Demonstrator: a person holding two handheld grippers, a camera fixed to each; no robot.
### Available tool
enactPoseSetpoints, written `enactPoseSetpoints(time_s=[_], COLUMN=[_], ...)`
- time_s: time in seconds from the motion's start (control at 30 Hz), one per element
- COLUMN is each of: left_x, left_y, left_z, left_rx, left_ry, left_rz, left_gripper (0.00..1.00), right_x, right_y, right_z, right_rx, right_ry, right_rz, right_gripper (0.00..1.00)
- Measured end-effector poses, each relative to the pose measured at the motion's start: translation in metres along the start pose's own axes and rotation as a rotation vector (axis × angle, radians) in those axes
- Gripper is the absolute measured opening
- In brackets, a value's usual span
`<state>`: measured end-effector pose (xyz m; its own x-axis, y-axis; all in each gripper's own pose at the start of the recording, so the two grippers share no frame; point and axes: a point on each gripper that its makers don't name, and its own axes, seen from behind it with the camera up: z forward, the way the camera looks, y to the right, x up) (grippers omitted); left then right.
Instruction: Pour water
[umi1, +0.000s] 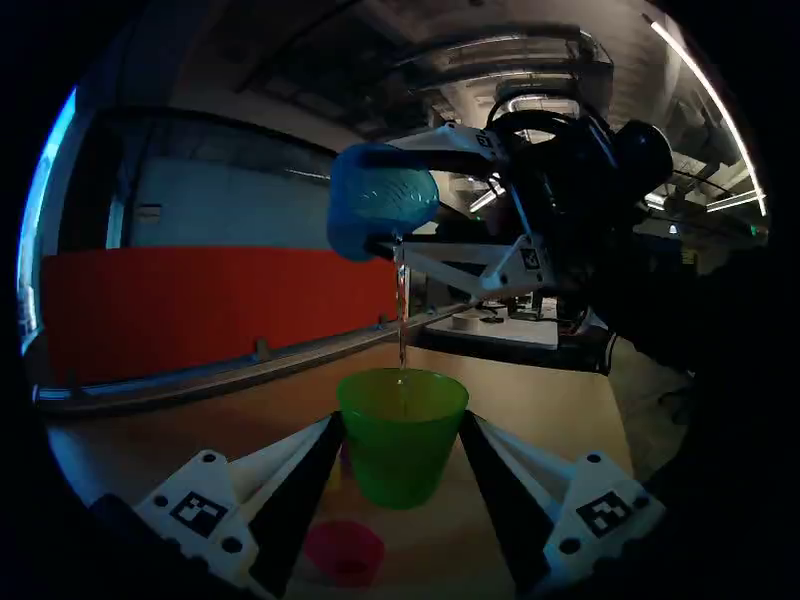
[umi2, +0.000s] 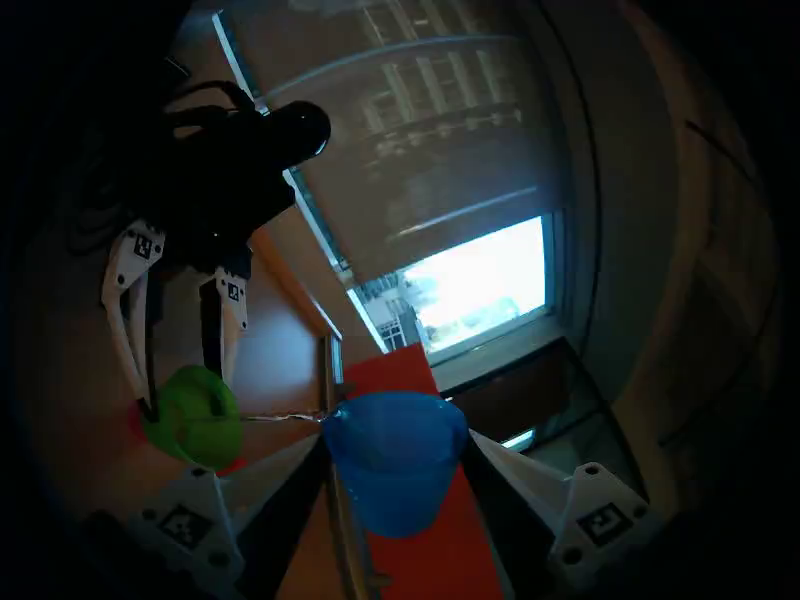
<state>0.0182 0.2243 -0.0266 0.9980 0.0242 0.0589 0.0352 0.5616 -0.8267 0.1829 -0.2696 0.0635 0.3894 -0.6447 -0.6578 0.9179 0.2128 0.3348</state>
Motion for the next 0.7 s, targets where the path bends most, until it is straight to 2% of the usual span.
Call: enactPoseSetpoints(time_s=[0.7], left_x=[0.0035], left_y=[0.0015], left_z=[0.0003], left_rx=[-0.01], left_ry=[0.005], left_rz=[0.002], left_gripper=[0.84], right_x=[0.0076], right_y=[-0.001], right_z=[0.0007], right_rx=[0.001], right_ry=[0.006], right_rz=[-0.042], right_gripper=[0.9])
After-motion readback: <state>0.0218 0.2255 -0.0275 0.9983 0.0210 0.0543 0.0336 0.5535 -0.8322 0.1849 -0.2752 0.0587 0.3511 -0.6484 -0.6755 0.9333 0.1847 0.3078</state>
